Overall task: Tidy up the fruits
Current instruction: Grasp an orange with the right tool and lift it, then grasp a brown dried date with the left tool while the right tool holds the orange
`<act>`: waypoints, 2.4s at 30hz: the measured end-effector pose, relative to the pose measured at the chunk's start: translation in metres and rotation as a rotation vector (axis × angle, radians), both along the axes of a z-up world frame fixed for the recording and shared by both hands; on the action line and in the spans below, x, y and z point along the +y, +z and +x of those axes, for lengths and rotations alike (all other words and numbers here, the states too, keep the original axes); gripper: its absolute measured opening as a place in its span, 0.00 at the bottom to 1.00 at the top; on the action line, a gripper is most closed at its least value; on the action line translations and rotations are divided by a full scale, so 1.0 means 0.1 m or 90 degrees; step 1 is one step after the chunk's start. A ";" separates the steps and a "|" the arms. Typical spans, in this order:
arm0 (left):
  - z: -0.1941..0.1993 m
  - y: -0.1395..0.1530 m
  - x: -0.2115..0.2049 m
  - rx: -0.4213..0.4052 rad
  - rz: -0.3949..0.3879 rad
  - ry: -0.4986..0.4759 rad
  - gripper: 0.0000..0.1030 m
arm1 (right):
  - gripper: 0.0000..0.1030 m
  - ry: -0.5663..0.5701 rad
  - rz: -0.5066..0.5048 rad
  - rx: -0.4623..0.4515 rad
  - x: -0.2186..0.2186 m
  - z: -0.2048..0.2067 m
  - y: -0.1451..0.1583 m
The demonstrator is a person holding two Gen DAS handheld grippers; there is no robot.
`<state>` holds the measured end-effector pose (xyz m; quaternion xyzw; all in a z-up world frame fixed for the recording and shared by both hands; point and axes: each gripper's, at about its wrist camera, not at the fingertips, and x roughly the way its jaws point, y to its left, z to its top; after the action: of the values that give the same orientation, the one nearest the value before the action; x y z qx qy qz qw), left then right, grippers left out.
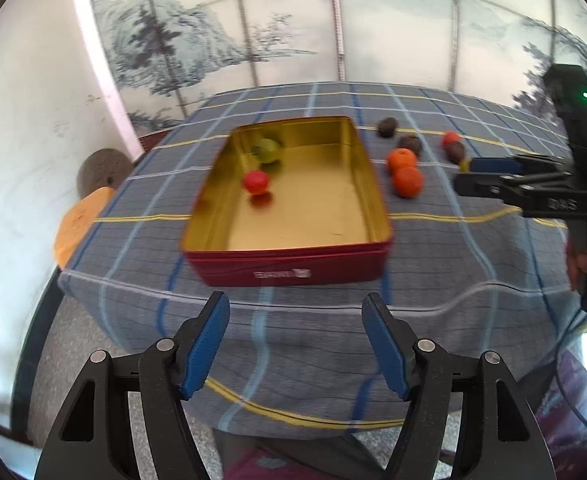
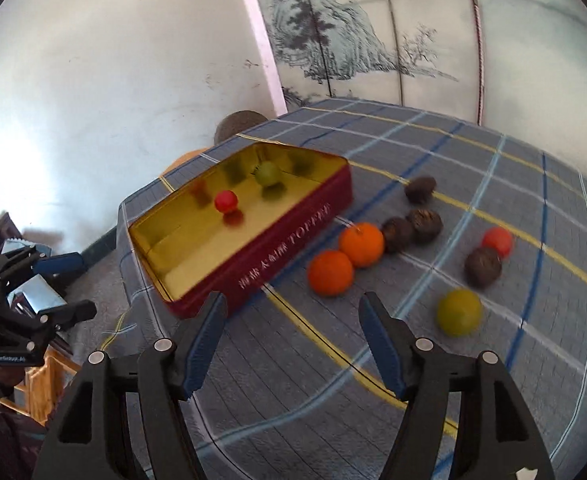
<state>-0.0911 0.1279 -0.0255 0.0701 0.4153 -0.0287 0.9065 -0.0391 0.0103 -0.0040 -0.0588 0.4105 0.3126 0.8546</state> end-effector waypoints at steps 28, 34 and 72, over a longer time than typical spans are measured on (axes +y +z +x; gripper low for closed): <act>0.37 0.16 -0.70 -0.030 -0.008 -0.142 0.69 | 0.30 -0.268 -0.071 -0.001 -1.69 0.10 0.03; 0.83 0.12 -1.22 -0.028 -0.055 -0.211 0.69 | 0.30 -0.349 -0.091 0.017 -2.39 0.25 -0.14; 1.71 0.13 -1.91 0.013 -0.048 -0.178 0.34 | 0.33 -0.310 -0.019 0.047 -2.44 0.34 -0.24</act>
<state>0.0795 -0.0631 -0.0125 0.0929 0.4096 -0.1712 0.8912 -0.0053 -0.2338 -0.0284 0.0412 0.4483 0.0933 0.8881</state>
